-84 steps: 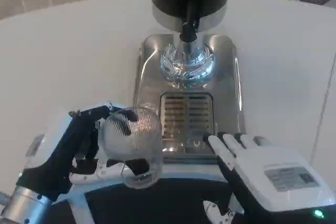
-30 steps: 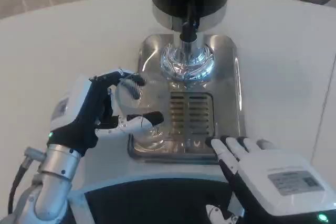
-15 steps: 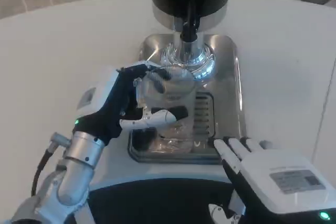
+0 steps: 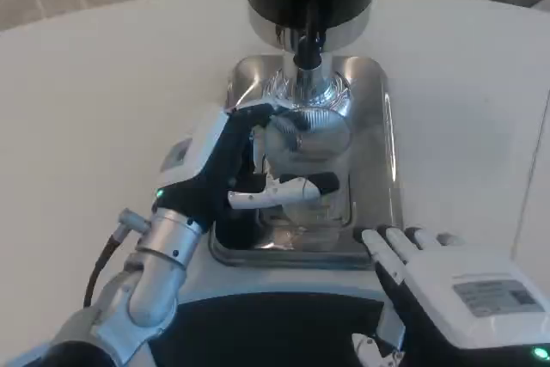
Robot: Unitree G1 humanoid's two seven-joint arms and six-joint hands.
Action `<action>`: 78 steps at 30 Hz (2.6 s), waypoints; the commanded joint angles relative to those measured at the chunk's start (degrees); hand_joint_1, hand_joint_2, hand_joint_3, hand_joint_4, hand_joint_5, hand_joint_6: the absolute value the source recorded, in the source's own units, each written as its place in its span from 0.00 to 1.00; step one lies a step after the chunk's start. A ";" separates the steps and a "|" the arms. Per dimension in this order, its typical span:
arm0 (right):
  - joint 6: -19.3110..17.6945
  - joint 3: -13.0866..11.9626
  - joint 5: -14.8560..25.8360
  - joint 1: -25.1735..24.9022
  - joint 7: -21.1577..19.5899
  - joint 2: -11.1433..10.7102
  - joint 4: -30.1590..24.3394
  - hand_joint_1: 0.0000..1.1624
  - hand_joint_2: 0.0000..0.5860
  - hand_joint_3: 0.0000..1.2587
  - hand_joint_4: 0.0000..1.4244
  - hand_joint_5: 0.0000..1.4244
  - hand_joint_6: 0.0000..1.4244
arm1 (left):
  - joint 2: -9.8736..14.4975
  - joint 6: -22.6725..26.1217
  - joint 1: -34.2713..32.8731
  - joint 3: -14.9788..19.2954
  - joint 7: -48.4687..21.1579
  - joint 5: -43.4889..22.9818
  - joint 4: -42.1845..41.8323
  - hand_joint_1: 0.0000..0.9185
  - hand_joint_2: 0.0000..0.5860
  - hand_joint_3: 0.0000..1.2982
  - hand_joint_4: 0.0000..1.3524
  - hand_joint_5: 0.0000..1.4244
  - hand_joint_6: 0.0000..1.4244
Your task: Grasp the cup under the faucet to collect the drink, then remove the cup.
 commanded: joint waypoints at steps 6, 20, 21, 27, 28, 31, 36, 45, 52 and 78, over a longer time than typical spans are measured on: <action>0.19 -0.89 0.39 1.03 1.44 1.62 -1.60 0.15 0.95 0.00 0.00 0.00 0.00 | -0.14 3.16 -2.17 -2.61 5.21 2.59 1.48 0.75 0.00 0.68 0.73 0.86 1.00; 0.40 -0.83 0.95 1.32 2.28 2.00 -2.05 0.14 0.95 0.00 0.00 0.00 0.00 | 0.92 5.44 -1.95 -3.40 3.67 1.92 1.69 0.42 0.12 0.35 0.23 0.47 0.72; 0.43 -0.88 1.05 1.44 2.31 2.00 -2.14 0.14 0.95 0.00 0.00 0.00 0.00 | 0.97 5.56 -1.91 -3.49 3.68 2.04 1.58 0.40 0.12 0.33 0.20 0.44 0.69; 0.30 -0.82 1.35 2.48 1.82 2.11 -2.39 0.13 0.94 0.00 0.00 0.00 0.00 | 1.28 5.37 -1.67 -3.57 4.11 2.03 1.26 0.38 0.13 0.32 0.18 0.41 0.66; 0.29 -0.82 1.38 2.56 1.74 2.15 -2.39 0.13 0.94 0.00 0.00 0.00 0.00 | 1.35 5.36 -1.63 -3.57 4.16 2.05 1.22 0.38 0.13 0.32 0.18 0.41 0.66; 0.33 -0.68 1.36 2.69 1.66 2.38 -2.39 0.10 0.92 0.00 0.00 0.00 0.00 | 1.62 5.23 -1.50 -3.56 4.30 2.09 1.08 0.37 0.13 0.32 0.17 0.39 0.62; 0.45 -0.38 1.29 2.74 1.81 2.58 -2.39 0.09 0.91 0.00 0.00 0.00 0.00 | 2.47 4.10 -1.26 -3.61 3.55 1.98 1.00 0.33 0.13 0.30 0.14 0.33 0.54; 0.73 0.19 1.06 2.53 1.92 2.89 -2.19 0.08 0.89 0.00 0.00 0.00 0.00 | 4.83 2.06 -0.50 -3.12 2.29 1.18 1.32 0.28 0.12 0.28 0.12 0.32 0.52; 1.31 0.49 1.10 1.90 1.79 2.77 -1.61 0.08 0.89 0.00 0.00 0.00 0.00 | 6.14 0.02 0.35 -2.66 1.04 0.18 1.05 0.27 0.11 0.26 0.12 0.32 0.50; 5.69 -0.89 4.64 -3.71 1.32 3.28 -0.45 0.08 0.90 0.00 0.00 0.00 0.00 | 14.08 -2.97 7.43 1.45 1.90 -2.03 -2.70 0.21 0.11 0.25 0.18 0.30 0.34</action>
